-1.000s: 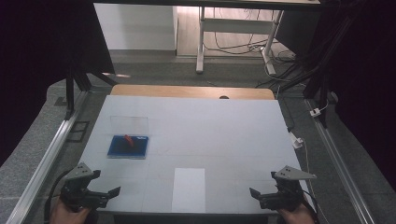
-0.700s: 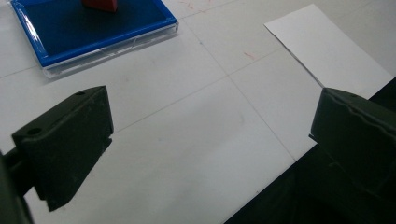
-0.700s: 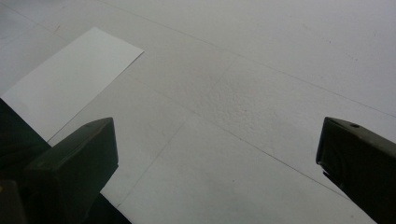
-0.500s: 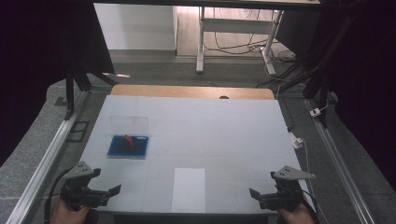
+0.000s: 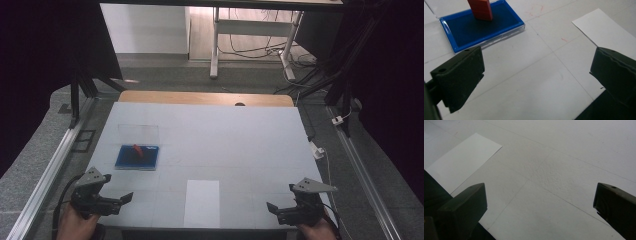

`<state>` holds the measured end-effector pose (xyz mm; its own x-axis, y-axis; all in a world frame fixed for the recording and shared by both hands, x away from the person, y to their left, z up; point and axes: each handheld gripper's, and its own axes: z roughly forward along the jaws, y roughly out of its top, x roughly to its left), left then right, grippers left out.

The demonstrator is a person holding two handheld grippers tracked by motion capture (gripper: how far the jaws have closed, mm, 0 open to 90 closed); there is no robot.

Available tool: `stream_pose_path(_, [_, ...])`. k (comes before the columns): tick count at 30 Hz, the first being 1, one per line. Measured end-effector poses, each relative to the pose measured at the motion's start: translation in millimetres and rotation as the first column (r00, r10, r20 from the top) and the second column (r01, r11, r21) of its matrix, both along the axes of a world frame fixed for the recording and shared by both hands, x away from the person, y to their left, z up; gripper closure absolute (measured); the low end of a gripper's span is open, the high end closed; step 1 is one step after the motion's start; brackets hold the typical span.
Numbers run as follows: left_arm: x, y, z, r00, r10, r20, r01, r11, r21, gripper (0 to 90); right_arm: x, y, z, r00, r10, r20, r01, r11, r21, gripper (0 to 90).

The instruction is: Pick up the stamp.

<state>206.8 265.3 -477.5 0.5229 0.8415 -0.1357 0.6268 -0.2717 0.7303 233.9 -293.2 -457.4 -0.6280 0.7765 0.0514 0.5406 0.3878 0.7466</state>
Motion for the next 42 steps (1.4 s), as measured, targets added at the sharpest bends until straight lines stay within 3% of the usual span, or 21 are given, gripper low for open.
stream_pose_path(7, [17.2, -0.3, -0.6, 0.9993, 0.002, 0.037, -0.003, 0.9997, 0.024, 0.0, 0.0, 0.5, 0.0, 1.0, 0.004, -0.002, -0.004, 1.0, -0.004, 0.0])
stream_pose_path(21, [49.6, 3.8, -5.0, 0.9982, 0.032, 0.05, -0.033, 0.999, 0.031, 0.0, 0.1, 1.2, -0.3, 0.9999, 0.012, 0.0, -0.012, 1.0, -0.008, 0.0])
stream_pose_path(32, [75.3, 4.1, -6.8, 0.9991, 0.037, 0.022, -0.037, 0.9984, 0.042, 0.0, 0.1, 1.9, -0.5, 0.9999, 0.016, -0.002, -0.016, 1.0, -0.014, 0.0])
stream_pose_path(42, [100.8, 4.1, -10.4, 0.9979, 0.065, 0.01, -0.065, 0.9944, 0.084, 0.0, 0.3, 2.4, -0.7, 0.9998, 0.018, -0.007, -0.018, 1.0, -0.019, 0.0])
